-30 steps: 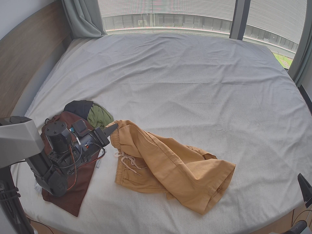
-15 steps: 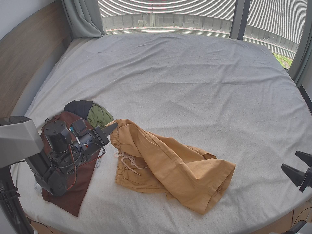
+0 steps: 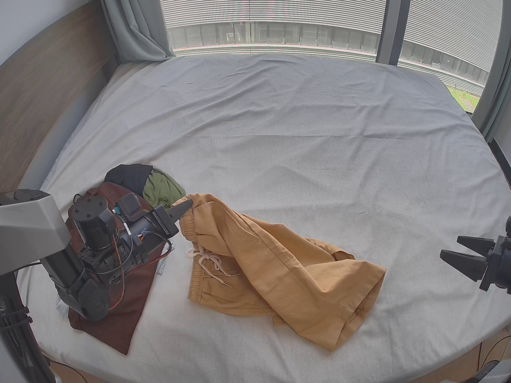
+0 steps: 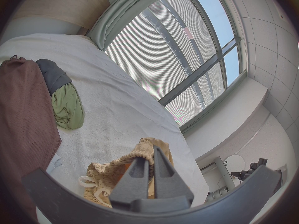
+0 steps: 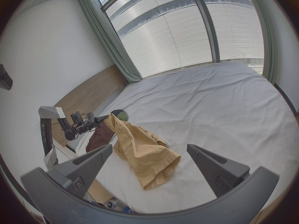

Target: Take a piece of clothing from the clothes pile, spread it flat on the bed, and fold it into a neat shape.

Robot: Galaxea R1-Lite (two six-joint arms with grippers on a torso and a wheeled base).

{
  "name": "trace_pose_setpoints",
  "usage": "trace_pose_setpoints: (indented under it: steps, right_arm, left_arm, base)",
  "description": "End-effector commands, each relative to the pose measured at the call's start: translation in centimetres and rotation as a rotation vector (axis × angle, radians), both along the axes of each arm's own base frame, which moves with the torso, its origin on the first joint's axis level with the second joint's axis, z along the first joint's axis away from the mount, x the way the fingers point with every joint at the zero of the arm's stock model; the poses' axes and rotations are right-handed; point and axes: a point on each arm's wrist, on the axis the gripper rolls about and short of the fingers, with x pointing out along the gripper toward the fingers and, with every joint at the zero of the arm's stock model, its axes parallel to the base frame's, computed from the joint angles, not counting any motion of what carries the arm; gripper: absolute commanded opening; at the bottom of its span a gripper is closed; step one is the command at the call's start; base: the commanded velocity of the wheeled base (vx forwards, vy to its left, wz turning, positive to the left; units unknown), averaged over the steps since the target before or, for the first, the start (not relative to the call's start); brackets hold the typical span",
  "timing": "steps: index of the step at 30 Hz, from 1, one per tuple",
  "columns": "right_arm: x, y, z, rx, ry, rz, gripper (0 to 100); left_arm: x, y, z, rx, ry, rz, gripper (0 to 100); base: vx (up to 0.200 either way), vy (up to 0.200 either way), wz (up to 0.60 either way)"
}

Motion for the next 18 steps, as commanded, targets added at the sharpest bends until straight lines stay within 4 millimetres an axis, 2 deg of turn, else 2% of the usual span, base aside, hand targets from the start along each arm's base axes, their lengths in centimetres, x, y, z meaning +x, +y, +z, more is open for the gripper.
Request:
trace_pose_setpoints:
  steps: [1, 6, 9, 18]
  right_arm:
    - [3.0, 0.4, -1.5, 0.027, 0.089, 0.075, 100]
    - [4.5, 0.7, -1.9, 0.047, 0.095, 0.137, 100]
    - [4.9, 1.1, -3.3, 0.051, 0.150, 0.162, 100]
    - [5.9, 1.4, -5.2, 0.108, 0.276, 0.147, 100]
  left_arm:
    - [-0.1, -0.2, 0.1, -0.002, -0.004, -0.006, 0]
    - [0.0, -0.1, 0.0, -0.001, -0.001, -0.001, 0]
    - [0.2, 0.0, -0.6, 0.004, 0.014, 0.000, 0]
    - [0.2, -0.1, -0.7, 0.005, 0.015, 0.000, 0]
  base:
    - [0.000, 0.000, 0.00]
    - [0.000, 0.000, 0.00]
    - [0.000, 0.000, 0.00]
    - [0.000, 0.000, 0.00]
